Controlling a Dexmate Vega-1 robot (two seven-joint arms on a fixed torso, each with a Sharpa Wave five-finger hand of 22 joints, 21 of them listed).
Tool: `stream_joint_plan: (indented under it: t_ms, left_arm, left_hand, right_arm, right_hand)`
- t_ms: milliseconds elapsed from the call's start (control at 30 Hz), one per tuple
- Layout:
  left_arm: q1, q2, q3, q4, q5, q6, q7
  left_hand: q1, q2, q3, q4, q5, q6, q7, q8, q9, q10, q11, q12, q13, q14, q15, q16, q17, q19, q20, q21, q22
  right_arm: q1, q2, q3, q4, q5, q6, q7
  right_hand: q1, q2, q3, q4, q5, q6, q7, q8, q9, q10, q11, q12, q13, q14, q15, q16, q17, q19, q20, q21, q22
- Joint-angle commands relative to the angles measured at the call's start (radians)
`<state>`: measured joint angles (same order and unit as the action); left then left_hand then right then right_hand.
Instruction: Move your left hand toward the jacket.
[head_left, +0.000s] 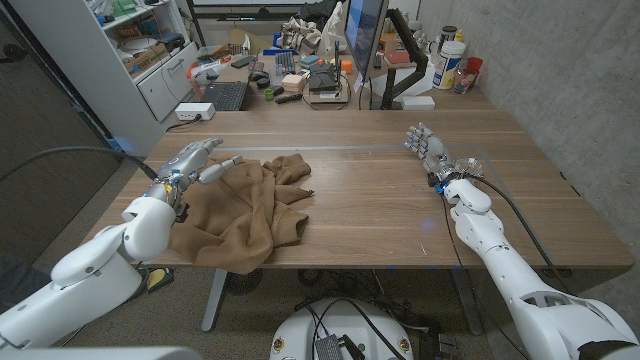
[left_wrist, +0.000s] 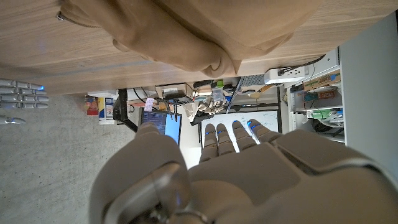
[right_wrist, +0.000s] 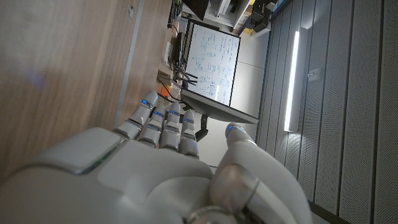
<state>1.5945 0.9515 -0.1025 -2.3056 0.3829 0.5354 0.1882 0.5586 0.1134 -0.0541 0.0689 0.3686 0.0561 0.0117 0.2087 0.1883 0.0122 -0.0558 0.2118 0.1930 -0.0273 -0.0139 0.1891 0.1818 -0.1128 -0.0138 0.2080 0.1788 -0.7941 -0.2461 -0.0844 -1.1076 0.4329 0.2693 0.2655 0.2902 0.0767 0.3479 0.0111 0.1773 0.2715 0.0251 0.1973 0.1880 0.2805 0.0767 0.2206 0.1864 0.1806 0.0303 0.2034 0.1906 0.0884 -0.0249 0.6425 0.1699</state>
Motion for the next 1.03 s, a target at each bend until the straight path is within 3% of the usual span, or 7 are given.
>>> stream_joint_plan:
  t_ms: [33,1033]
  left_arm:
    - [-0.005,0.008,0.014,0.034,-0.027,-0.002,0.023]
    - [-0.026,0.040,0.049,0.099,-0.102,-0.029,0.082]
  left_hand:
    - [0.014,-0.001,-0.002,-0.001,0.006,0.014,-0.001,0.002,0.003,0.005,-0.005,0.001,0.002,0.003,-0.003,0.004,0.003,-0.002,0.002,-0.001,0.004]
    - [0.019,0.001,-0.006,-0.002,0.008,0.025,-0.004,0.002,0.003,0.008,-0.007,-0.001,0.002,0.006,-0.003,0.003,0.004,-0.001,0.003,-0.001,0.004]
  right_arm:
    - [-0.001,0.000,-0.004,-0.008,-0.008,-0.006,-0.009]
    - [0.021,0.015,-0.018,0.024,-0.026,0.006,-0.016]
  right_hand:
    - [-0.001,0.004,0.002,-0.004,0.004,0.009,0.003,-0.002,0.003,0.006,-0.001,-0.002,0.002,0.007,-0.001,-0.001,0.003,0.012,-0.002,-0.004,0.002]
    - [-0.003,0.006,0.001,-0.007,0.004,0.008,0.002,-0.002,0.003,0.005,-0.002,-0.003,0.002,0.007,-0.001,-0.002,0.003,0.018,-0.002,-0.018,0.003]
